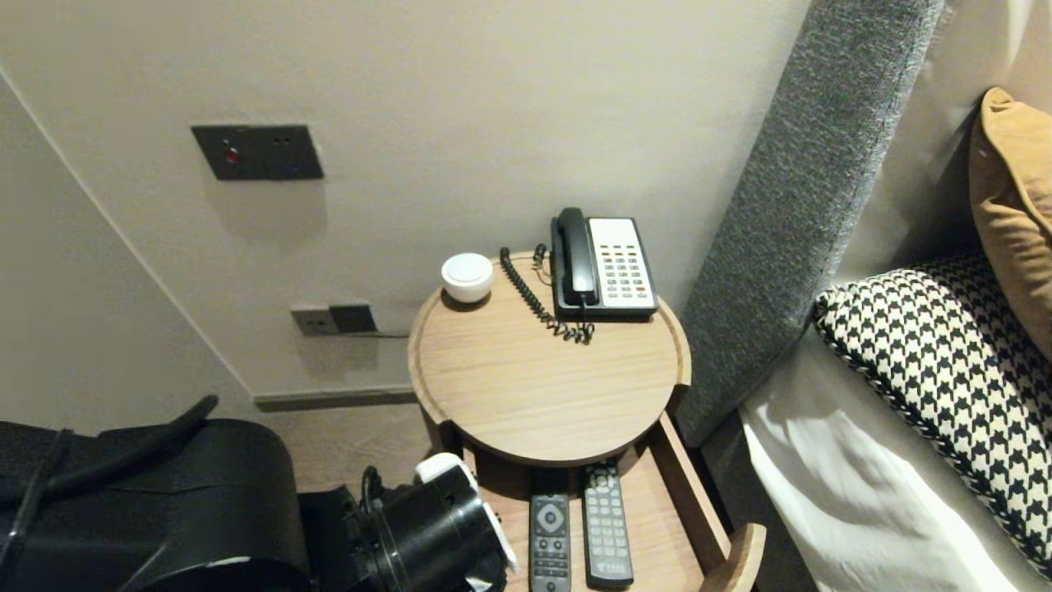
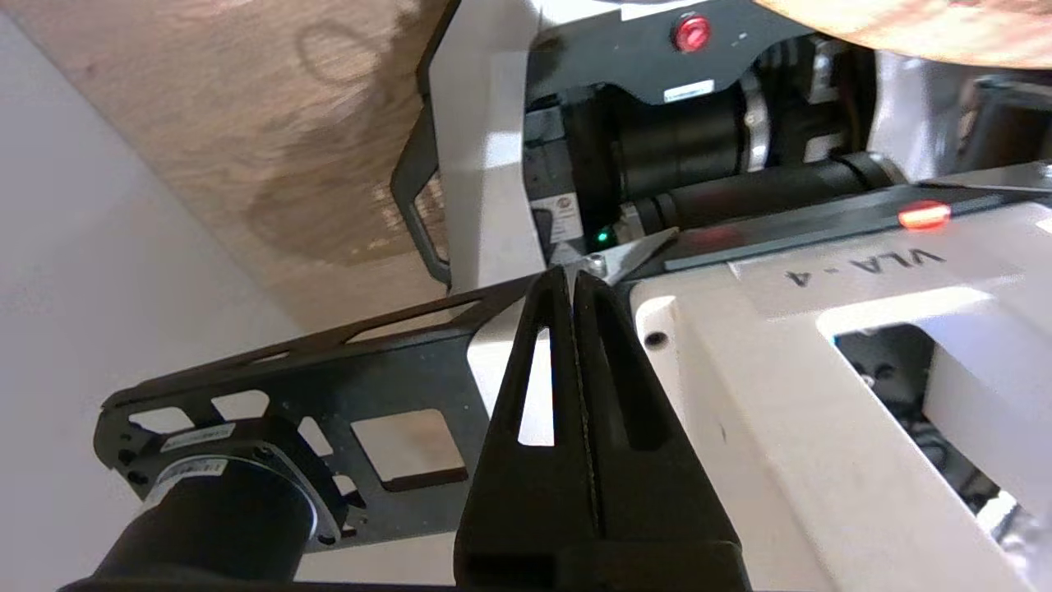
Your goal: Close the nightstand drawer
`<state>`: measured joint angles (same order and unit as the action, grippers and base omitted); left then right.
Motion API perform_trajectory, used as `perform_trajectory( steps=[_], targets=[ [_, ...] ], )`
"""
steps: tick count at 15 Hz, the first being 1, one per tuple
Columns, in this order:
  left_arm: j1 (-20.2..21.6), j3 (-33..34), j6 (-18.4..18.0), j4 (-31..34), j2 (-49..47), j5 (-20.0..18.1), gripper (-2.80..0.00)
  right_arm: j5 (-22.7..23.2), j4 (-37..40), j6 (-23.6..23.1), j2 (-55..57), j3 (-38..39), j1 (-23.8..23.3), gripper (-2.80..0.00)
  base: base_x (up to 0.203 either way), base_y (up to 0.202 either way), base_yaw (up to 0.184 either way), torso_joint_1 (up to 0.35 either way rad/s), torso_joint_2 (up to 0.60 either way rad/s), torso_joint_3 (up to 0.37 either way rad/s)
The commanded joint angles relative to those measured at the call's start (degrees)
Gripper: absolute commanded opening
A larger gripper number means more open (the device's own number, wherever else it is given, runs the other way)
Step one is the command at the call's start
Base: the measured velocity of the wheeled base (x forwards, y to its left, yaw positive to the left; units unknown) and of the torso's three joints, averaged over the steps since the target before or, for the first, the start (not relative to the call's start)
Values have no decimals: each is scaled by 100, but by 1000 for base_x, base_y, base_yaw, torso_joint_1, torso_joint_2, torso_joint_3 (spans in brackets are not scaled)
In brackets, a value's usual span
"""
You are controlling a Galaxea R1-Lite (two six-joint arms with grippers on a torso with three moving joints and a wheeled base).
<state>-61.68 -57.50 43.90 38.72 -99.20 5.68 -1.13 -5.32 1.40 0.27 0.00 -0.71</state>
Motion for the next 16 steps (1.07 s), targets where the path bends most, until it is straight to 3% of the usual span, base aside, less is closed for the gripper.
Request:
perform_trajectory(
  steps=[1, 16],
  targets=[
    [3, -32, 22, 21, -304, 6, -280, -1, -5, 0, 0, 229, 0, -280, 0, 0, 0, 0, 0, 0],
    [66, -247, 17, -1030, -1236, 314, -280, -1, -5, 0, 0, 229, 0, -280, 0, 0, 0, 0, 0, 0]
  ],
)
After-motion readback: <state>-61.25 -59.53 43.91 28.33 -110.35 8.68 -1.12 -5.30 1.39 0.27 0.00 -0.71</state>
